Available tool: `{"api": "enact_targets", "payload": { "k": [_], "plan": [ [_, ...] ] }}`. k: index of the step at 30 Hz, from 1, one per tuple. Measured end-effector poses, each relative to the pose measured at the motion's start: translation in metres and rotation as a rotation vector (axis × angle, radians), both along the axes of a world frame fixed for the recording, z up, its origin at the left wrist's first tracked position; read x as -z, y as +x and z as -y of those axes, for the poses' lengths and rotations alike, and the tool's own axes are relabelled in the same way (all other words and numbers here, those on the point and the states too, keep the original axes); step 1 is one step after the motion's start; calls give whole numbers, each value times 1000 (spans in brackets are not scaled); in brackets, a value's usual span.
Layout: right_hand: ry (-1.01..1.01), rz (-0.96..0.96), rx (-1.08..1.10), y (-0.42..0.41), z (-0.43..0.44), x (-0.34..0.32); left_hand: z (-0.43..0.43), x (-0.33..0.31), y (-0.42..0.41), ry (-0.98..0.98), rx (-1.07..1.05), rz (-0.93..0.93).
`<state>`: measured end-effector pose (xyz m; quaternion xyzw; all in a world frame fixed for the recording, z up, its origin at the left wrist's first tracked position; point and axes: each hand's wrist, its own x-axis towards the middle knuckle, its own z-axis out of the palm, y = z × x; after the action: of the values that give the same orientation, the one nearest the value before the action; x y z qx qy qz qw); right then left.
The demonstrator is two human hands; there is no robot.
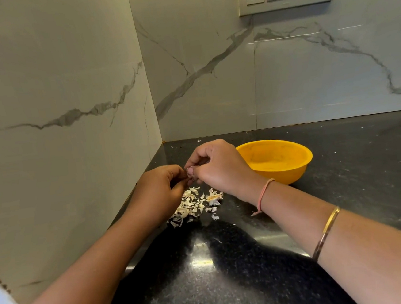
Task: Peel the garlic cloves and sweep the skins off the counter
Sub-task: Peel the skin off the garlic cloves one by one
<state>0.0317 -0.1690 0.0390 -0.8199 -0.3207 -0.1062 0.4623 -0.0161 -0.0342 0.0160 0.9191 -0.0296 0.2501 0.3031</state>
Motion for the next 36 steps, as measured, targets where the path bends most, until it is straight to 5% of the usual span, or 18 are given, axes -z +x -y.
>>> {"api": "enact_targets", "payload": {
  "k": [7, 15, 29, 36],
  "plan": [
    [85, -214, -14, 2, 0, 1, 0, 2, 1, 256, 21, 94],
    [287, -330, -85, 0, 1, 7, -1, -3, -2, -51, -85, 8],
    [234, -139, -20, 6, -5, 15, -2, 1, -2, -77, 15, -19],
    [220, -126, -44, 6, -5, 15, 2, -1, -5, 209, -48, 111]
  ]
}}
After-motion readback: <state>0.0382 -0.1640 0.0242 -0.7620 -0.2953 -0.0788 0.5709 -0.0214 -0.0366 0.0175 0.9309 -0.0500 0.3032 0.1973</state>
